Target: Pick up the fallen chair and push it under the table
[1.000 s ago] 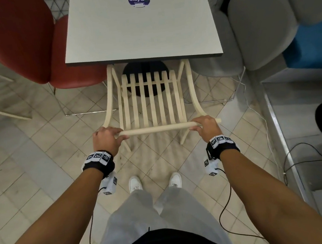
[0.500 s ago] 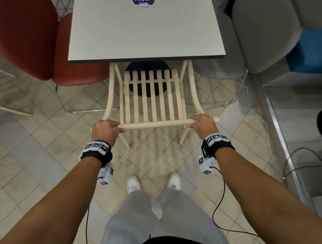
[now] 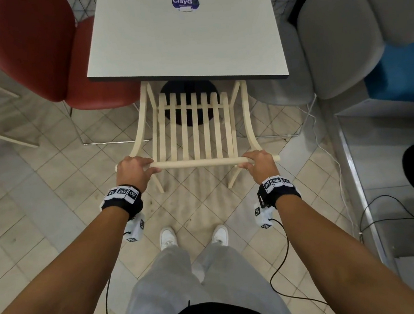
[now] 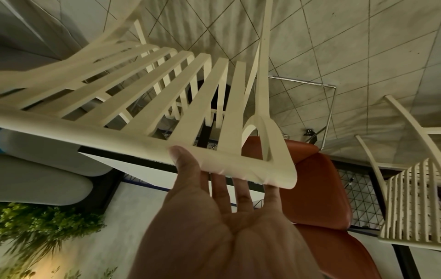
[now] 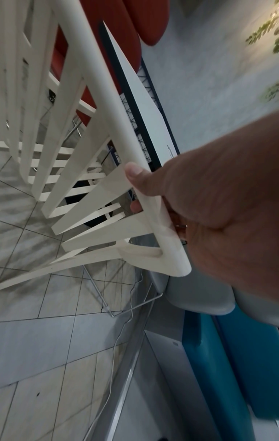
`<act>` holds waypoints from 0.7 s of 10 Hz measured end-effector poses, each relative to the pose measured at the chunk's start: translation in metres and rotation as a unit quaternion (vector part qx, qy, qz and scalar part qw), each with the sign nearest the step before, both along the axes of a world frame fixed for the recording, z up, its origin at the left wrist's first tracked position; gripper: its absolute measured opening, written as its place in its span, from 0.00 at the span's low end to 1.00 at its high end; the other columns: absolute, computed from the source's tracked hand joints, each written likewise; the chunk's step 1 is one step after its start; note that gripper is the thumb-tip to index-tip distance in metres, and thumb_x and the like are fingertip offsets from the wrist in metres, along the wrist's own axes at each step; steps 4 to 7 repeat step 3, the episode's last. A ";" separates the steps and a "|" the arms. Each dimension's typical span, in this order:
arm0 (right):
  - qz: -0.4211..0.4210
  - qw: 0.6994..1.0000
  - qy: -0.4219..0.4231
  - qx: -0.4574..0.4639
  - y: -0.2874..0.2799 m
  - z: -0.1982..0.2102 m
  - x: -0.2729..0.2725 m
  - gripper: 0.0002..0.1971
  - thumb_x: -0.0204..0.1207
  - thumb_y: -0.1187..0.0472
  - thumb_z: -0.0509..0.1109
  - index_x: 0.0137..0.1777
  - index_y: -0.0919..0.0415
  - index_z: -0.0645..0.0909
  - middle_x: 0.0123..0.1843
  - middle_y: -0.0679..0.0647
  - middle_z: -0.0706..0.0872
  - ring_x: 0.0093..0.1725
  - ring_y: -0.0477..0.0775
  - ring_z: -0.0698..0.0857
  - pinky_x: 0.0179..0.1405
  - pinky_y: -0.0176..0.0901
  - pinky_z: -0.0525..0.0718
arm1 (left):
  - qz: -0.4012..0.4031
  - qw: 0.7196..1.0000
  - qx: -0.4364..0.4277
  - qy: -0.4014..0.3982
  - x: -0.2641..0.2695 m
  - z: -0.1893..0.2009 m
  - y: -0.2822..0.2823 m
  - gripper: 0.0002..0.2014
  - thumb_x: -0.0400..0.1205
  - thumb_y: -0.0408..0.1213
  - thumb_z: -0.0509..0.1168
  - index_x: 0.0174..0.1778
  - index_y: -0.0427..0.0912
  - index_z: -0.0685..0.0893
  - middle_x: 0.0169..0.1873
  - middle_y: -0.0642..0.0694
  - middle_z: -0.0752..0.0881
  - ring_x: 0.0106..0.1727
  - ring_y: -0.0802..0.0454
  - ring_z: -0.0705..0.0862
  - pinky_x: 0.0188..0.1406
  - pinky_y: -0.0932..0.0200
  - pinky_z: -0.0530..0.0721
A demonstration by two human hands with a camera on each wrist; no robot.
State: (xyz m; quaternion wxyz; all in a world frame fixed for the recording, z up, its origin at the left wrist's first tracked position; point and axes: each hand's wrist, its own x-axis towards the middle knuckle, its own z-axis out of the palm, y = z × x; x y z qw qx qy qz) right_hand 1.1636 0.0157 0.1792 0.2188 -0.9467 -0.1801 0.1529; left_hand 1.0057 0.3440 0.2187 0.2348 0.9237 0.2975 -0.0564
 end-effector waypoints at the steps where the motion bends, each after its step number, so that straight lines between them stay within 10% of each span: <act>1: -0.014 1.000 0.011 0.000 -0.003 -0.005 0.001 0.17 0.71 0.51 0.81 0.58 0.54 0.89 0.51 0.55 0.91 0.53 0.57 0.84 0.62 0.54 0.84 | -0.020 1.000 0.005 -0.011 -0.003 -0.003 -0.001 0.21 0.74 0.54 0.74 0.57 0.45 0.91 0.50 0.39 0.91 0.53 0.37 0.86 0.58 0.43 0.84; 3: -0.087 0.989 -0.049 0.112 -0.007 0.006 -0.028 0.13 0.77 0.60 0.75 0.60 0.56 0.86 0.60 0.53 0.88 0.64 0.54 0.81 0.71 0.51 0.78 | 0.021 0.991 0.002 -0.130 -0.040 -0.020 -0.011 0.17 0.80 0.44 0.69 0.63 0.42 0.86 0.65 0.43 0.86 0.69 0.44 0.81 0.74 0.46 0.77; 7: -0.087 0.989 -0.049 0.112 -0.007 0.006 -0.028 0.13 0.77 0.60 0.75 0.60 0.56 0.86 0.60 0.53 0.88 0.64 0.54 0.81 0.71 0.51 0.78 | 0.021 0.991 0.002 -0.130 -0.040 -0.020 -0.011 0.17 0.80 0.44 0.69 0.63 0.42 0.86 0.65 0.43 0.86 0.69 0.44 0.81 0.74 0.46 0.77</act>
